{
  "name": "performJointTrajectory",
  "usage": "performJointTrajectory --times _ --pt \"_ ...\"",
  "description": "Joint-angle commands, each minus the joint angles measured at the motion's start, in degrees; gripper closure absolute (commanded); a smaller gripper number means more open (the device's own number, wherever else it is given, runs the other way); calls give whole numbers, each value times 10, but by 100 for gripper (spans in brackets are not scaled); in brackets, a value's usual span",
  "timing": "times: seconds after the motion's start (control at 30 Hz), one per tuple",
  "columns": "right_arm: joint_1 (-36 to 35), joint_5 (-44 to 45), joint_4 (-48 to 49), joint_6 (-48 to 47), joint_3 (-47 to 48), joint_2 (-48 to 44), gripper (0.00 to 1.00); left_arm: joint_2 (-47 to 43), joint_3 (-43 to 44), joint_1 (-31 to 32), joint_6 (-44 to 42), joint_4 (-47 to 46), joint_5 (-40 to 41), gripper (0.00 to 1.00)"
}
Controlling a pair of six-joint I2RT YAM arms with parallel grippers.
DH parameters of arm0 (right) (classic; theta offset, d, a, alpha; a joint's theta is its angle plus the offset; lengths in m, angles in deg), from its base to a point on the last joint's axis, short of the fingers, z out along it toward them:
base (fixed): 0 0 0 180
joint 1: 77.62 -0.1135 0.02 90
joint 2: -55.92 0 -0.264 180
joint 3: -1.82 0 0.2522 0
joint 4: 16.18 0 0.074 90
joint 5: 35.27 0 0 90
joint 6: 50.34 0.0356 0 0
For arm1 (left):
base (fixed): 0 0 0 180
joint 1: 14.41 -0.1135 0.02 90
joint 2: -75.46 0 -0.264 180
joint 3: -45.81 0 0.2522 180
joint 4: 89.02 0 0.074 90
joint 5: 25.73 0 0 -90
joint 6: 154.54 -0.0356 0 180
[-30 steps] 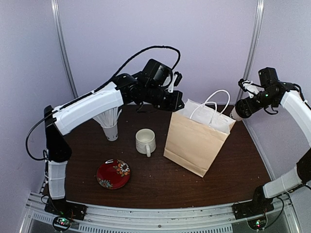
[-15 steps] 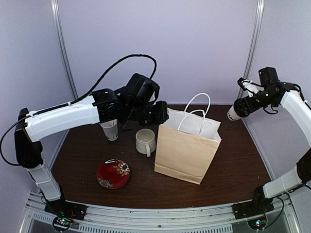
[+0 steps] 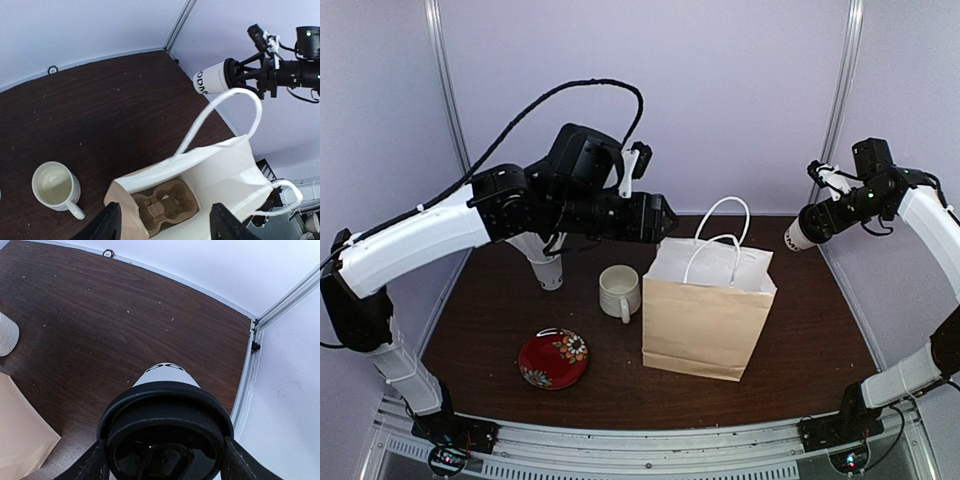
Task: Pack the takeout coffee
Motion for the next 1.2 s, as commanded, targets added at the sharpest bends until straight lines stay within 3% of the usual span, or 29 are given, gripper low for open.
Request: performJointTrajectory --times 0.0,0.1,0.17,0.43,0.6,0.73,0.87,0.93,1.17 --pt "3 -43 -32 -10 40 -21 48 -4 64 -25 -293 14 -63 30" --pt "3 -66 -51 -15 55 -25 48 58 156 -62 -395 80 -157 27" --pt "3 -74 -63 -18 61 -26 48 97 210 -80 -410 108 -216 26" --pt "3 -73 -94 -27 81 -39 48 217 299 -96 -383 82 -352 25" --pt "3 -94 -117 -16 121 -44 48 259 328 -97 -362 58 -402 30" --pt "3 -153 -141 -9 169 -57 48 269 334 -99 -356 30 -383 47" --pt "3 -230 -177 -7 246 -66 48 270 333 -112 -324 3 -372 86" --pt "3 -276 -203 -5 286 -65 49 266 330 -116 -303 -5 -370 99" --pt "1 -435 -297 -46 364 -67 50 207 246 -115 -230 -75 -330 100"
